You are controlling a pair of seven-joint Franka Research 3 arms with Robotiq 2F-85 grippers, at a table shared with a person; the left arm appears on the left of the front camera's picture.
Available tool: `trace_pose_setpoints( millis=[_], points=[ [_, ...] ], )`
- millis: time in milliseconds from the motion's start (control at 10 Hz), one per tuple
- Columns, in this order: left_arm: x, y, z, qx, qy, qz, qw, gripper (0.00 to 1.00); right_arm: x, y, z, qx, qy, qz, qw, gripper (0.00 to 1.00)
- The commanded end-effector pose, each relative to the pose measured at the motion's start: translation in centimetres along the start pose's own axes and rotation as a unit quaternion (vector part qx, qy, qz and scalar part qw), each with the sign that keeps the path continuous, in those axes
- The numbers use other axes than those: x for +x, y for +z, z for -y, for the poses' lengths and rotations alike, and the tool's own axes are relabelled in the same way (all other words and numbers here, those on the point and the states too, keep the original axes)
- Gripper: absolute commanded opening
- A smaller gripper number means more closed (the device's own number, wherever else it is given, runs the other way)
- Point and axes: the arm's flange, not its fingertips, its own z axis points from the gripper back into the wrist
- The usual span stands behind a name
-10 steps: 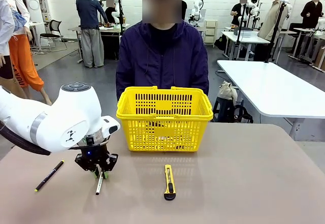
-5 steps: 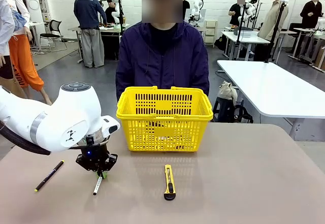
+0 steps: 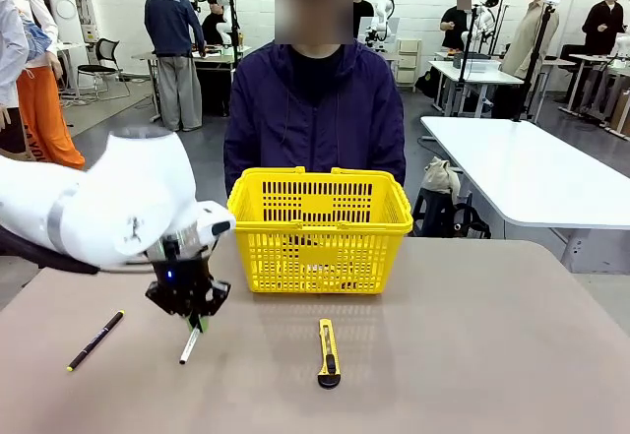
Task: Place the items the person wants into the basket.
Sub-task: Pick up the item the person points to and place it in the Market Basket.
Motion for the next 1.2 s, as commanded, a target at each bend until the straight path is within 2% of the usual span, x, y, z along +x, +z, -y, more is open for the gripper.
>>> trace_pose_setpoints(
  millis=[0,200,400,600,800,1000,1100],
  points=[
    [-1.1,7.2,-0.3,-0.004,-0.012,0.009,1.0,0.0,-0.1,-0.1,0.1,0.004,0.006,0.015,1.0,1.0],
    [-1.7,12.6,0.3,-0.006,-0.013,0.03,0.999,0.0,-0.1,-0.1,0.1,0.004,0.006,0.015,1.0,1.0],
    [-0.4,16.7,1.0,-0.021,-0.015,0.077,0.997,0.0,-0.1,-0.1,0.1,0.004,0.006,0.015,1.0,1.0],
    [3.9,19.7,2.9,-0.062,-0.056,0.123,0.989,0.0,-0.1,-0.1,0.1,0.004,0.006,0.015,1.0,1.0],
    [9.6,19.5,5.8,-0.05,-0.104,0.115,0.987,0.0,-0.1,-0.1,0.1,0.004,0.006,0.015,1.0,1.0],
    [15.2,17.2,8.5,-0.012,-0.138,0.087,0.986,0.0,-0.1,-0.1,0.1,0.004,0.006,0.015,1.0,1.0],
    [16.9,16.5,9.4,-0.011,-0.149,0.082,0.985,0.0,-0.1,-0.1,0.1,0.004,0.006,0.015,1.0,1.0]
  ],
)
